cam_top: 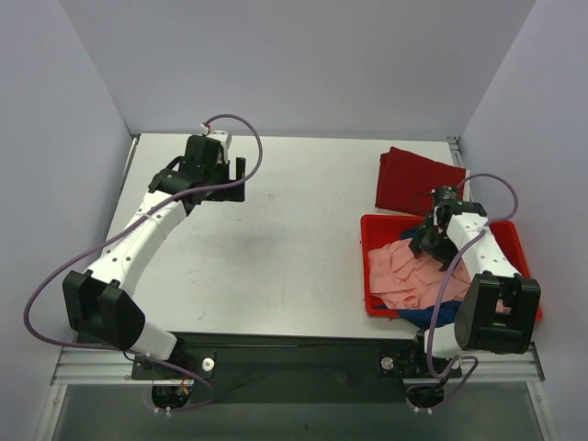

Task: Fold and stack the t-shirts
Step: Grab crumpled tshirt from bin with the right arm, then move the tshirt to the center of the board

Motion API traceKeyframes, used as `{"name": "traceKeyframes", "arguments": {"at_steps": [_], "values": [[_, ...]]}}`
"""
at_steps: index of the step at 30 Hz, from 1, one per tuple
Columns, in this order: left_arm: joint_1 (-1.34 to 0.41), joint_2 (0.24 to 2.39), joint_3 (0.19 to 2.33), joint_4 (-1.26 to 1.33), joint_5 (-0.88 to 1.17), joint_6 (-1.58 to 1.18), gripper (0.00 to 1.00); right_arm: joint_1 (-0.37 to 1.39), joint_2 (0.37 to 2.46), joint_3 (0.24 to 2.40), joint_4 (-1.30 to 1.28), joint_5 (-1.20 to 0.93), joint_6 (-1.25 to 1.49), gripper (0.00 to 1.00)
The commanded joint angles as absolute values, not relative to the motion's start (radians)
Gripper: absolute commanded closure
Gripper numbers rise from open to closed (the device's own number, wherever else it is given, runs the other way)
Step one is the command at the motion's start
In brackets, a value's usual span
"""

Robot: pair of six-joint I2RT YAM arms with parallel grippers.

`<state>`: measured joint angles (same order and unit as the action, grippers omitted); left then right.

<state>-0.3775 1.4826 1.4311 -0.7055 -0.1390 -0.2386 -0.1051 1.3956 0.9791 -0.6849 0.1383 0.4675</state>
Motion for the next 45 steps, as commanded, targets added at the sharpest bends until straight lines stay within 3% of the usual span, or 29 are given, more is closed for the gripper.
{"name": "traceKeyframes", "arguments": {"at_steps": [1, 5, 6, 9, 15, 19, 27, 32, 36, 41, 45], "values": [[-0.37, 1.465, 1.453, -0.658, -0.117, -0.255, 0.03, -0.113, 1.416, 0.948, -0.661, 0.152, 0.459, 0.33], [-0.37, 1.463, 1.445, -0.657, -0.114, -0.255, 0.02, -0.117, 1.427, 0.922, -0.62, 0.144, 0.449, 0.49], [-0.367, 1.463, 1.445, -0.66, -0.112, -0.256, 0.03, -0.118, 1.431, 0.925, -0.618, 0.144, 0.448, 0.68], [-0.361, 1.463, 1.45, -0.666, -0.11, -0.253, 0.03, -0.12, 1.405, 0.948, -0.629, 0.132, 0.448, 1.0], [-0.342, 1.448, 1.465, -0.675, -0.11, -0.261, 0.03, -0.121, 1.286, 1.13, -0.771, 0.103, 0.448, 1.0], [-0.307, 1.433, 1.497, -0.684, -0.053, -0.308, 0.03, -0.103, 1.21, 1.407, -0.816, 0.083, 0.44, 1.0], [-0.203, 1.396, 1.511, -0.684, 0.025, -0.433, 0.03, 0.133, 1.163, 1.713, -0.592, 0.054, 0.399, 1.0], [-0.172, 1.359, 1.502, -0.701, 0.025, -0.402, 0.03, 0.381, 1.286, 1.868, -0.468, 0.015, 0.374, 1.0], [-0.135, 1.321, 1.486, -0.71, 0.015, -0.402, 0.03, 0.581, 1.44, 2.125, -0.459, 0.015, 0.321, 1.0], [-0.092, 1.259, 1.46, -0.726, -0.017, -0.402, 0.03, 0.704, 1.594, 2.328, -0.436, -0.034, 0.313, 1.0], [-0.078, 1.215, 1.437, -0.739, -0.067, -0.391, 0.04, 0.721, 1.597, 2.306, -0.38, -0.046, 0.333, 1.0]]}}
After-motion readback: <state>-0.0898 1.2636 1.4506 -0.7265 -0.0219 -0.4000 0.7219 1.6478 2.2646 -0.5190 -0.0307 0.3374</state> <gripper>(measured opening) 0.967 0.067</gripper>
